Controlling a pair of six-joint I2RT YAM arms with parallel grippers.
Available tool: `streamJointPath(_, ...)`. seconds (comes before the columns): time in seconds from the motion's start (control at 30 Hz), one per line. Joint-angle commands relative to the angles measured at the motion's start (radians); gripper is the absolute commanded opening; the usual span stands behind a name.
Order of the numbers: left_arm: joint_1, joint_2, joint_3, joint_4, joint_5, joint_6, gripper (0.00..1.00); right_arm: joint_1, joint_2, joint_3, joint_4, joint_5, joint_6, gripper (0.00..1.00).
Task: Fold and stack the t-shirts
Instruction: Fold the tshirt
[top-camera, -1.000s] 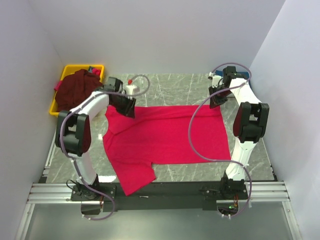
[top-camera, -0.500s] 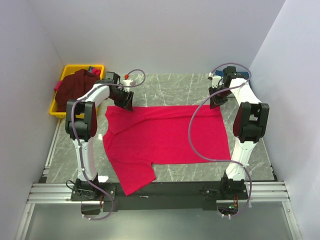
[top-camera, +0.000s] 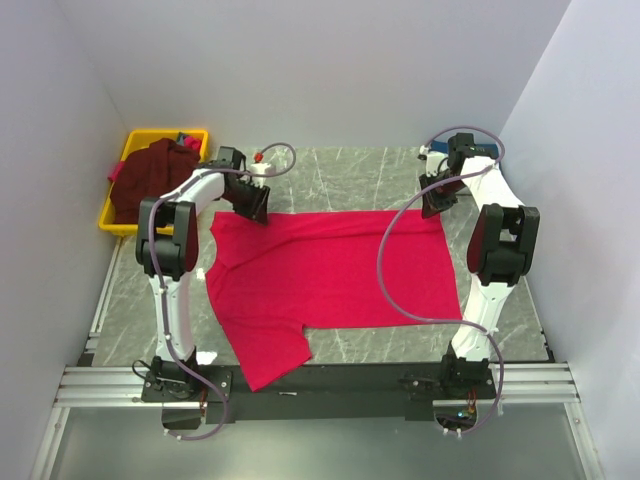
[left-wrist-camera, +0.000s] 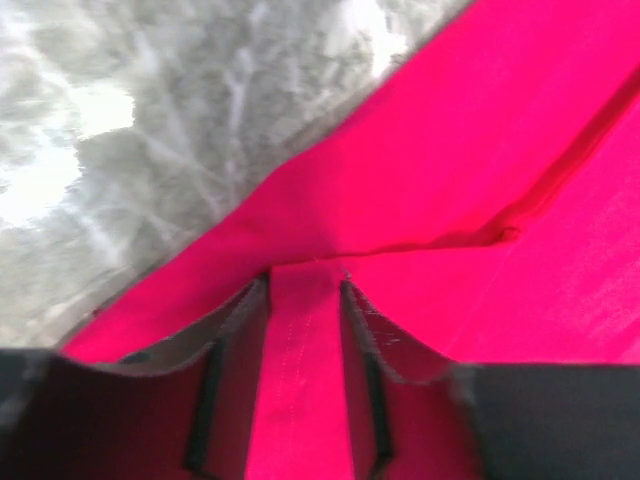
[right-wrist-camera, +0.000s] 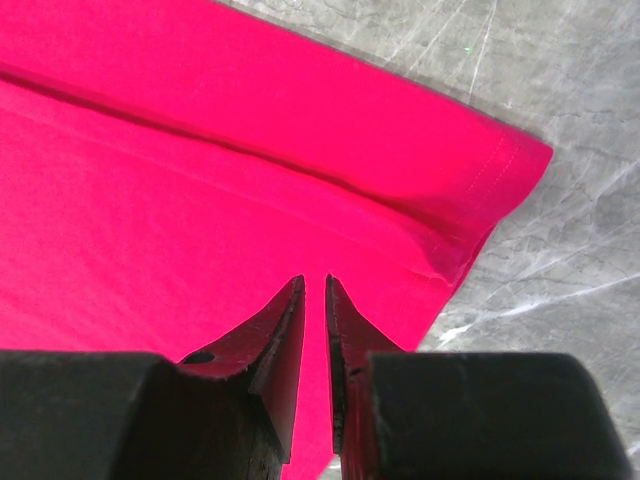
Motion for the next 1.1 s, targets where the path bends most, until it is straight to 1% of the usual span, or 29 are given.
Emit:
streamJointPath(0.0, -0.021, -0.054, -0.017, 0.011, 0.042, 0.017, 0.37, -0.009, -0.032, 0.008, -0.013, 0.007, -0.011, 0.22)
streamJointPath(0.07, -0.026, -0.068, -0.032, 0.015, 0.044, 0.015, 0.32, -0.011, -0.032, 0.008, -0.015, 0.005, -0.011, 0.22)
streamJointPath(0.1, -0.027, -0.080, -0.037, 0.015, 0.045, 0.014, 0.27, -0.009, -0.035, 0.005, -0.013, 0.004, -0.011, 0.22)
streamJointPath(0.17, -0.029, -0.089, -0.048, 0.013, 0.039, 0.012, 0.21, -0.011, -0.035, 0.004, -0.012, 0.005, -0.011, 0.22)
streamJointPath(0.2, -0.029, -0.103, -0.054, 0.013, 0.035, 0.011, 0.15, -0.011, -0.035, 0.004, -0.012, 0.004, -0.011, 0.22)
streamJointPath(0.3, -0.032, -0.144, -0.084, 0.021, 0.021, 0.005, 0.06, -0.014, -0.041, 0.002, -0.010, 0.002, -0.011, 0.22)
streamJointPath(0.4, -0.039, -0.196, -0.118, 0.018, 0.021, 0.006, 0.01, -0.016, -0.043, -0.002, -0.009, 0.001, -0.013, 0.22)
streamJointPath(0.6, -0.085, -0.279, -0.218, -0.001, 0.030, -0.002, 0.01, -0.022, -0.048, -0.010, -0.004, 0.004, -0.018, 0.22)
streamJointPath(0.73, -0.118, -0.308, -0.311, 0.008, 0.042, -0.023, 0.01, -0.031, -0.049, -0.018, -0.001, 0.017, -0.027, 0.21)
streamJointPath(0.93, -0.177, -0.348, -0.406, 0.016, 0.050, -0.051, 0.01, -0.048, -0.048, -0.027, 0.000, 0.040, -0.042, 0.22)
streamJointPath(0.97, -0.194, -0.351, -0.413, 0.015, 0.051, -0.052, 0.04, -0.051, -0.048, -0.027, 0.002, 0.042, -0.045, 0.22)
streamJointPath(1.07, -0.223, -0.367, -0.428, -0.001, 0.059, -0.049, 0.10, -0.054, -0.041, -0.028, 0.007, 0.050, -0.048, 0.22)
